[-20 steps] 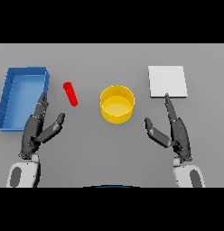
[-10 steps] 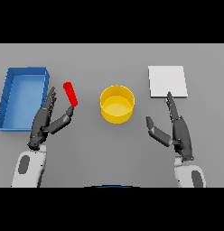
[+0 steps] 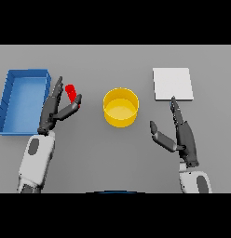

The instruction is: Pick up the red beaker and tilt it to pour out 1 green nut into yellow bowl. Pick up the yellow bowl and place it on the metallic measuring scale.

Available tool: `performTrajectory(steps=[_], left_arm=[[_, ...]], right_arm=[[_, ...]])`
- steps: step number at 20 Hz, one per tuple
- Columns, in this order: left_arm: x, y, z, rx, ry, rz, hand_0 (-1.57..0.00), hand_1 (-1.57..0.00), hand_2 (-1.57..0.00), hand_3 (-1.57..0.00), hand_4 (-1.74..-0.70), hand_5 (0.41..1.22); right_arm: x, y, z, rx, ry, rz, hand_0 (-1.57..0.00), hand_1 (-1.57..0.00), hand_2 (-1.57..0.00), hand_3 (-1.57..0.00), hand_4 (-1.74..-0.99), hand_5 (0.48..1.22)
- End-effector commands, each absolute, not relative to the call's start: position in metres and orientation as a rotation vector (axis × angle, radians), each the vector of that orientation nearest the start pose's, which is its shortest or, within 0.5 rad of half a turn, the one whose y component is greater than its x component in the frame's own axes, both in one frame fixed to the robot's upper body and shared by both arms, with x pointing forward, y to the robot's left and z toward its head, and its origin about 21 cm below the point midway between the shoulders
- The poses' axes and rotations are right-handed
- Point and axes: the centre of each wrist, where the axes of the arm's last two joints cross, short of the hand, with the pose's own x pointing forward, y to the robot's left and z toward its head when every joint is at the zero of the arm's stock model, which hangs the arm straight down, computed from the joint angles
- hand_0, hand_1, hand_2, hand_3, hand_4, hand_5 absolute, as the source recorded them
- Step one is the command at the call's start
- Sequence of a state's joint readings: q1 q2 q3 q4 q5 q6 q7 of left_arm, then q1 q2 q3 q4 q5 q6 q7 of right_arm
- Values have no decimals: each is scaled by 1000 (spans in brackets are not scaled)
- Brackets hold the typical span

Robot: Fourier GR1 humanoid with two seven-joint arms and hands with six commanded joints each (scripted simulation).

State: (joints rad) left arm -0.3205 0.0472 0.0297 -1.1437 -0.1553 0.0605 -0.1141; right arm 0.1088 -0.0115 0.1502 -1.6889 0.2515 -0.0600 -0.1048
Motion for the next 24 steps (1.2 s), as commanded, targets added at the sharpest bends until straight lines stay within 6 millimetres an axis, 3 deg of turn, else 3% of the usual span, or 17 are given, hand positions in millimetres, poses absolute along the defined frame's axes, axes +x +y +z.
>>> performTrajectory(steps=[1, 14, 15, 16, 19, 21, 22, 24], left_arm=[[325, 211, -26, 131, -1574, -211, 1, 1, 1, 1, -1183, 631], [367, 189, -30, 186, -1636, -263, 1, -24, -41, 1, -1297, 715], [366, 187, -34, 187, -1647, -250, -93, -141, -150, -47, -1324, 741], [368, 188, -34, 195, -1639, -228, -322, -364, -358, -218, -1355, 770], [367, 178, -39, 187, -1665, -236, -932, -953, -950, -761, -1529, 990], [369, 178, -41, 172, -1678, -217, -1162, -1176, -1173, -997, -1601, 1073], [369, 176, -43, 173, -1695, -215, -1244, -1255, -1253, -1111, -1572, 1103], [372, 175, -41, 174, -1690, -197, -1361, -1369, -1367, -1277, -1633, 1125]], right_arm=[[223, -205, 3, -158, -1701, 241, 1, 1, 1, 1, -1245, 670], [221, -208, 9, -158, -1724, 241, 1, 1, 1, 1, -1259, 691], [220, -205, 8, -154, -1726, 245, 1, 1, 1, 1, -1255, 691], [220, -207, 7, -163, -1728, 247, 1, 1, 1, 1, -1252, 690], [218, -211, 9, -180, -1732, 262, 1, 1, 1, 1, -1241, 695], [221, -207, 6, -161, -1710, 244, 1, 1, 1, 1, -1233, 688], [220, -210, 6, -166, -1716, 245, 1, 1, 1, 1, -1233, 686], [222, -207, 4, -172, -1722, 245, 1, 1, 1, 1, -1219, 680]])
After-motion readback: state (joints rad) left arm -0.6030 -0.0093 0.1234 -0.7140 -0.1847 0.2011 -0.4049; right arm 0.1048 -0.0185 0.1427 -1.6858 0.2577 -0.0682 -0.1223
